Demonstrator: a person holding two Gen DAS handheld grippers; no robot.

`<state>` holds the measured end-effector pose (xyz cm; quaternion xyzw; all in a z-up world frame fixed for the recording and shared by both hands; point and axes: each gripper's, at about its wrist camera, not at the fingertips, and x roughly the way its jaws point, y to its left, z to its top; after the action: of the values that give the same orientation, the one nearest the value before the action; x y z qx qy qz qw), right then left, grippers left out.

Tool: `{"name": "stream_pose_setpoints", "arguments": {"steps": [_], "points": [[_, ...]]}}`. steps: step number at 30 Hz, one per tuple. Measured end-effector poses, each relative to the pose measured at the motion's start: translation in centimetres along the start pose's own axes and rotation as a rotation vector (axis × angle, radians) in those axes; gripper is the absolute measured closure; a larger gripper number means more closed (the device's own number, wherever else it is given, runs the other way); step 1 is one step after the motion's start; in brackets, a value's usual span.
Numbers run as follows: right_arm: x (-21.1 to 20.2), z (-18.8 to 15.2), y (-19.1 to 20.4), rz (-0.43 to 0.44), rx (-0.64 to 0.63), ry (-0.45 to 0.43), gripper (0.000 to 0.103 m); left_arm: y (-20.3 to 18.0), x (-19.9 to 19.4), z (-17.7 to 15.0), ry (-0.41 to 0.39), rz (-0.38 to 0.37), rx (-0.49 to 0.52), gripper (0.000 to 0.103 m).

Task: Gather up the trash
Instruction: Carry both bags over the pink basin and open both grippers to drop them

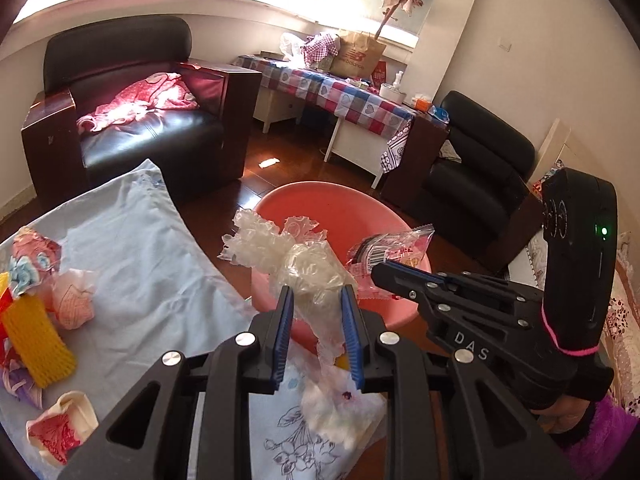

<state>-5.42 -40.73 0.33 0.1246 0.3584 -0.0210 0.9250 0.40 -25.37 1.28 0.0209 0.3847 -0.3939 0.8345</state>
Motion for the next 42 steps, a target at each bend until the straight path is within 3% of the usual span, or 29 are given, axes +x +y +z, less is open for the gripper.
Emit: {"name": "stream_pose_setpoints", "arguments": {"steps": [6,18,32,33,37,42], "points": [[1.2,0.0,-0.5,-0.028,0.003,0.021,0.102,-0.7,3.6,0.8,0.057,-0.001,-0.003,0.079],[2.6,-0.9,-2.7,-0.092,0.051,0.059,0.102,-0.6,7.3,0.9,0.115,0.03,-0.022,0.078],[2.9,-0.8,-4.0,-0.123,0.039,0.072,0.101,-1.2,8.2,0.9,0.103,0.065,-0.052,0.073],[2.9,-0.8,-4.1,-0.121,0.044,0.074,0.1,-1.3,8.1,0.9,0.099,0.07,-0.051,0.072],[2.5,-0.7,-4.5,-0.124,0.065,0.06,0.075,-1.6,7.5,1.0,0.081,0.083,-0.036,0.059],[2.0,-0.7,-4.2,-0.112,0.06,0.047,0.07,-1.6,6.2,1.2,0.056,0.086,-0.037,0.056]]}}
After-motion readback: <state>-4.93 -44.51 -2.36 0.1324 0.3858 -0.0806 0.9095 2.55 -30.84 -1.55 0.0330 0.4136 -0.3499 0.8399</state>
